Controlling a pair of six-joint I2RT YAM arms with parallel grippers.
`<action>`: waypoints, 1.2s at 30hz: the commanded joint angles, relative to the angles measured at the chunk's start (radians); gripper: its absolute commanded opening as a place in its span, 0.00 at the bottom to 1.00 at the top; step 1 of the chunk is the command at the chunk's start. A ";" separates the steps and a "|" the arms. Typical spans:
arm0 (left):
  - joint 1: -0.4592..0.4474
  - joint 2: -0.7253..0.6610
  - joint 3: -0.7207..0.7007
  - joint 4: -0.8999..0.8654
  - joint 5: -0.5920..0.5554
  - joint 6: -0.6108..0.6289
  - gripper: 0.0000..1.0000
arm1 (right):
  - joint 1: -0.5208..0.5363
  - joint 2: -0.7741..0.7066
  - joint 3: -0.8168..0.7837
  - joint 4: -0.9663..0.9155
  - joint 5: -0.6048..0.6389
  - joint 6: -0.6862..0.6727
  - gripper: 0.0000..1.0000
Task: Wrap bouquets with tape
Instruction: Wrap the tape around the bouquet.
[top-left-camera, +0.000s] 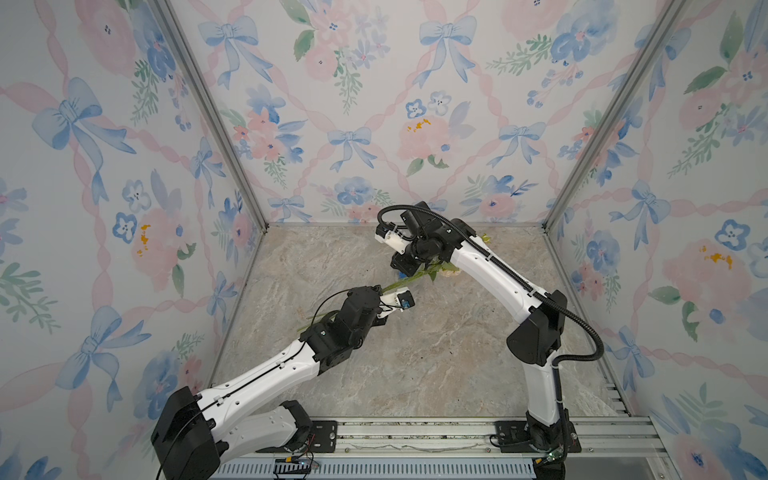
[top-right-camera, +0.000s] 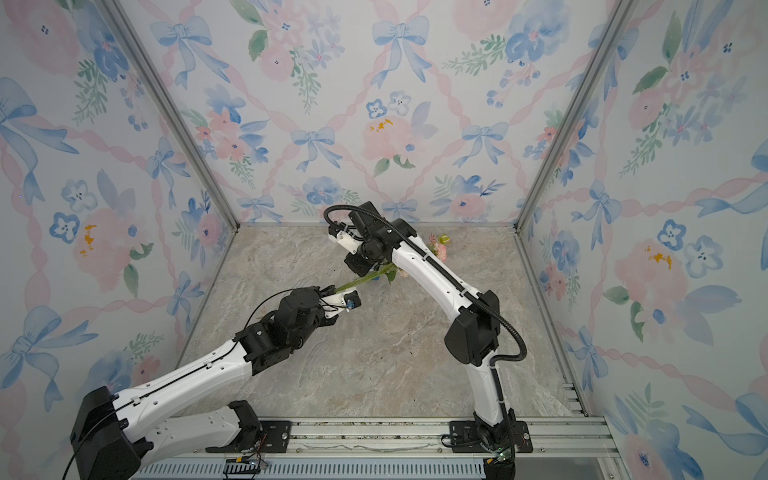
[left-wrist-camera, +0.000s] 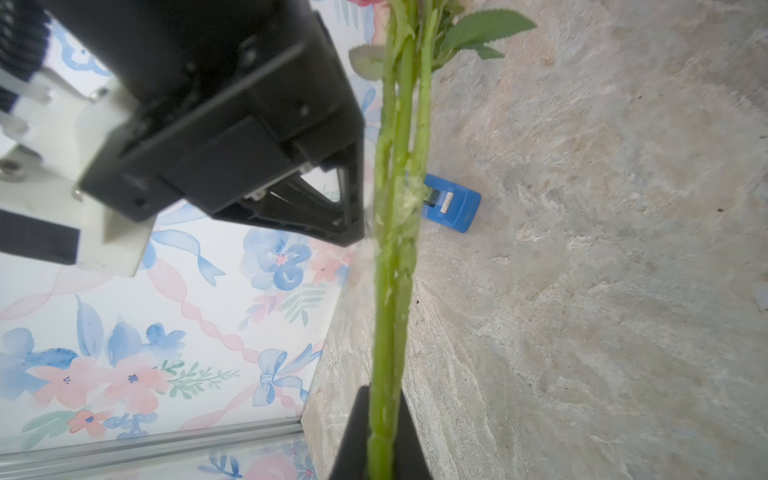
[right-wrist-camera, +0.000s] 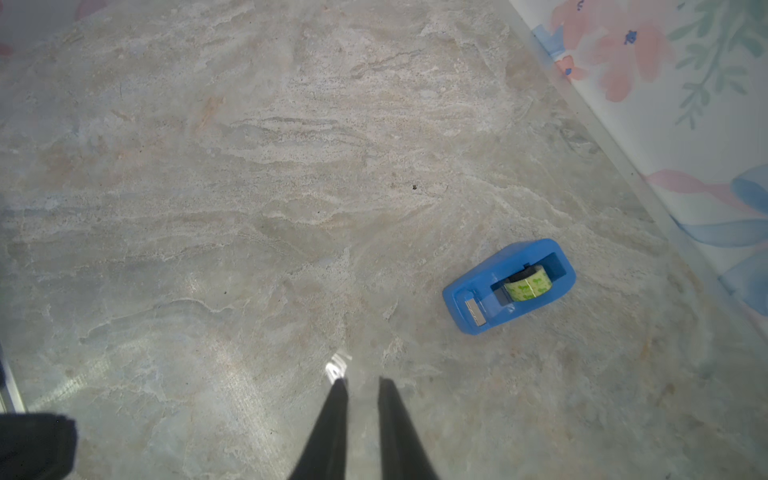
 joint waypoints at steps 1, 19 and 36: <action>-0.009 -0.041 -0.015 0.088 0.033 -0.028 0.00 | -0.047 -0.005 0.093 0.019 0.070 0.037 0.53; -0.008 -0.121 -0.062 0.074 0.152 -0.145 0.00 | -0.229 -0.075 0.324 0.135 0.184 0.085 0.79; -0.006 -0.105 0.020 0.058 0.189 -0.263 0.00 | -0.187 -1.197 -0.969 0.777 -0.129 -0.013 0.91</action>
